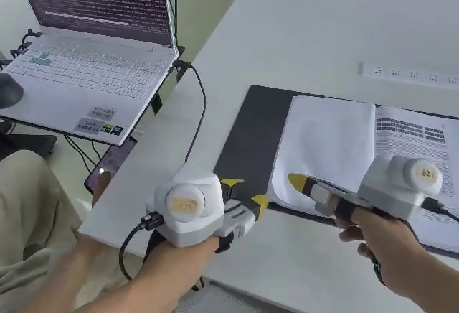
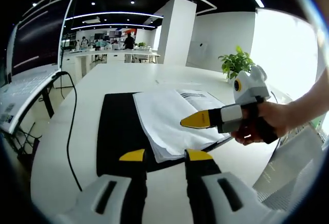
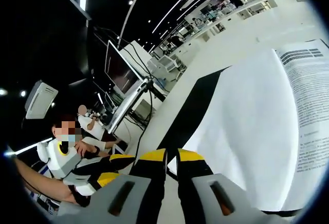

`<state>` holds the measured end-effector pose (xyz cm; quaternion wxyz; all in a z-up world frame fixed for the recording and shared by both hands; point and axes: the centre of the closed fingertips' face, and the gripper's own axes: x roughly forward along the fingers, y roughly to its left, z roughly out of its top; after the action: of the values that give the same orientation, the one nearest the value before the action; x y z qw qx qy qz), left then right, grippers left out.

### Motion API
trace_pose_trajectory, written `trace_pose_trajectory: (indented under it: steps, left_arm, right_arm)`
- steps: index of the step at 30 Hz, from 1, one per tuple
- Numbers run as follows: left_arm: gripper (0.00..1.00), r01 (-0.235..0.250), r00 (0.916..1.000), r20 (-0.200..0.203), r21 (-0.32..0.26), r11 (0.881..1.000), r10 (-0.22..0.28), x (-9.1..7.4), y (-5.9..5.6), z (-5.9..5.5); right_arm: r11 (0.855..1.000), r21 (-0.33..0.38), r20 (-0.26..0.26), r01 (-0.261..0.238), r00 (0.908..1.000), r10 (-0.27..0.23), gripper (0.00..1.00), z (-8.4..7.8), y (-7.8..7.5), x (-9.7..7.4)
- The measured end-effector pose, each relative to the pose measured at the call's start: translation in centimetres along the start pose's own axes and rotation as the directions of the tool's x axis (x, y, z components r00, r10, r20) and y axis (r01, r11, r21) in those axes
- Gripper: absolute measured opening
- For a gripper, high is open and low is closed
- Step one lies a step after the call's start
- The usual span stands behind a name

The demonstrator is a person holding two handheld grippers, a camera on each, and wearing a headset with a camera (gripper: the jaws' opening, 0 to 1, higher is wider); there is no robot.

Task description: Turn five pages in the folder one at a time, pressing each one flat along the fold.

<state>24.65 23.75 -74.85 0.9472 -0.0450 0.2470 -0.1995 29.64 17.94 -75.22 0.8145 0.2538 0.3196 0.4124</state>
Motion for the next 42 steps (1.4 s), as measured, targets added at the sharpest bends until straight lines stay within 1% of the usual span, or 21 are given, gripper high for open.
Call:
trace_pose_trajectory:
  steps: [3,4,6,9,15,19,23,26,28,29,30,31,32,33,34,35,36,37,38,41,42]
  left_arm:
    - [0.27,0.014,0.9997,-0.019,0.02,1.0,-0.014,0.8,-0.3,-0.1]
    - [0.28,0.019,0.9997,-0.019,0.022,1.0,-0.018,1.1,-0.4,0.0]
    - [0.27,0.023,0.9995,-0.023,0.028,0.999,-0.022,1.6,-0.5,0.0]
    - [0.27,0.03,0.999,-0.035,0.035,0.999,-0.029,2.7,-0.7,0.0]
    - [0.27,0.043,0.9979,-0.051,0.045,0.998,-0.04,4.4,-1.6,0.1]
    - [0.26,0.057,0.9971,-0.053,0.053,0.997,-0.054,5.8,-2.3,0.1]
    - [0.26,0.061,0.9962,-0.066,0.061,0.996,-0.057,7.7,-2.9,-0.3]
    - [0.25,0.05,0.9961,-0.076,0.064,0.997,-0.045,8.8,-2.9,-0.8]
    - [0.24,0.026,0.9956,-0.091,0.071,0.997,-0.02,9.4,-2.5,-1.4]
    - [0.22,0.019,0.9956,-0.093,0.074,0.997,-0.012,9.7,-2.3,-1.8]
    - [0.19,0.009,0.9948,-0.102,0.065,0.998,-0.002,9.8,-2.1,-2.1]
    - [0.18,-0.017,0.9924,-0.12,0.056,0.998,0.024,9.9,-1.6,-2.7]
    - [0.17,-0.022,0.9919,-0.124,0.061,0.998,0.029,10.1,-1.5,-3.1]
    - [0.15,-0.03,0.9945,-0.098,0.075,0.997,0.038,10.0,-1.4,-3.0]
    - [0.13,-0.04,0.9949,-0.089,0.081,0.996,0.047,10.0,-1.2,-3.0]
    - [0.11,-0.047,0.9953,-0.079,0.11,0.993,0.056,9.9,-1.1,-3.0]
    - [0.1,-0.048,0.9959,-0.071,0.119,0.992,0.057,9.8,-1.1,-3.0]
    - [0.09,-0.051,0.9961,-0.065,0.128,0.99,0.059,9.8,-1.0,-3.0]
    - [0.07,-0.054,0.9962,-0.061,0.126,0.991,0.062,9.8,-0.8,-3.0]
    - [0.04,-0.063,0.9959,-0.056,0.125,0.99,0.071,9.8,-0.6,-2.9]
    - [0.03,-0.063,0.9959,-0.056,0.127,0.99,0.071,9.8,-0.5,-2.9]
  right_arm:
    - [1.0,0.001,0.034,0.014,0.9993,-0.014,0.05,1.5,-0.6,-1.5]
    - [1.0,-0.001,0.046,0.026,0.9986,-0.026,0.05,2.0,-1.1,-2.1]
    - [0.999,0.0,0.064,0.035,0.9973,-0.035,0.05,2.7,-1.3,-3.3]
    - [0.998,-0.006,0.078,0.058,0.9953,-0.058,0.05,3.3,-2.0,-4.5]
    - [0.992,0.003,0.108,0.123,0.9866,-0.123,0.07,4.1,-4.5,-7.8]
    - [0.986,0.026,0.135,0.165,0.9766,-0.167,0.07,4.5,-6.4,-10.3]
    - [0.978,0.057,0.169,0.202,0.9632,-0.209,0.06,5.2,-8.4,-13.0]
    - [0.971,0.079,0.193,0.227,0.9519,-0.238,0.06,5.6,-9.9,-14.9]
    - [0.967,0.1,0.209,0.233,0.9456,-0.249,0.06,5.9,-10.8,-15.8]
    - [0.965,0.117,0.212,0.236,0.943,-0.256,0.05,6.0,-11.4,-16.4]
    - [0.964,0.122,0.211,0.235,0.9432,-0.257,0.03,6.0,-11.7,-16.6]
    - [0.963,0.129,0.21,0.237,0.9425,-0.26,0.02,6.1,-12.2,-16.9]
    - [0.962,0.132,0.211,0.239,0.9414,-0.263,0.02,6.2,-12.5,-17.0]
    - [0.961,0.136,0.214,0.241,0.9401,-0.266,0.01,6.4,-12.9,-17.1]
    - [0.961,0.143,0.216,0.235,0.9406,-0.262,0.01,6.6,-13.0,-17.0]
    - [0.963,0.154,0.216,0.222,0.9433,-0.252,0.0,6.8,-13.1,-16.8]
    - [0.964,0.163,0.214,0.211,0.9461,-0.244,0.0,7.1,-13.3,-16.4]
    - [0.964,0.162,0.212,0.211,0.9465,-0.243,0.0,7.4,-13.4,-16.1]
    - [0.967,0.171,0.213,0.19,0.9509,-0.225,0.0,7.8,-13.3,-15.4]
    - [0.971,0.175,0.206,0.164,0.958,-0.199,0.0,8.8,-13.4,-13.6]
    - [0.973,0.187,0.188,0.137,0.9668,-0.172,0.0,9.4,-13.7,-12.8]
